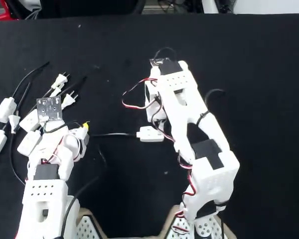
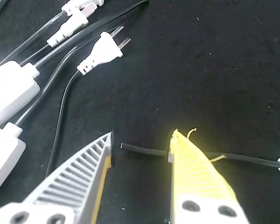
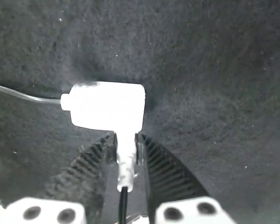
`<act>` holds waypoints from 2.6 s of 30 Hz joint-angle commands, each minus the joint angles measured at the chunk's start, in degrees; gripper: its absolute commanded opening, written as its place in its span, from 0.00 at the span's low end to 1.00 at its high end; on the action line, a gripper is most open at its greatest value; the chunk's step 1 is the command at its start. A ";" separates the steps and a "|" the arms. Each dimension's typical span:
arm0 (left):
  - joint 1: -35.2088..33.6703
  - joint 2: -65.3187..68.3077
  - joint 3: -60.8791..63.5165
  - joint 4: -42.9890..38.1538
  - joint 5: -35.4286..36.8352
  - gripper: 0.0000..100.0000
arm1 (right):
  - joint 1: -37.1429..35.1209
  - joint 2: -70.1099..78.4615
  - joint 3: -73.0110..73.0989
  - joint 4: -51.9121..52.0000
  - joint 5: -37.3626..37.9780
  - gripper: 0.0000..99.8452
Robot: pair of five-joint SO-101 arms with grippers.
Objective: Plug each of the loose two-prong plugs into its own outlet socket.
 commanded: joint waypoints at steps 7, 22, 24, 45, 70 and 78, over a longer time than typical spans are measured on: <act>-0.57 -0.88 -0.31 0.18 -0.70 0.20 | 1.41 -0.13 0.92 -0.97 -0.53 0.01; -0.57 -0.88 -0.57 0.18 -0.70 0.20 | 2.64 -0.22 2.51 -1.41 -4.75 0.01; -0.57 -0.88 -0.57 0.18 -0.70 0.20 | 2.55 -0.13 2.86 -2.73 -4.75 0.01; -0.66 -0.88 -0.40 0.18 -0.70 0.20 | -1.93 1.80 14.73 -18.73 -3.78 0.01; -0.66 -0.88 -0.22 0.18 -0.70 0.20 | -2.81 -17.71 9.89 -15.56 16.70 0.22; -0.66 -0.88 -0.31 0.18 -0.79 0.20 | -5.19 -25.71 3.03 -13.45 31.74 0.22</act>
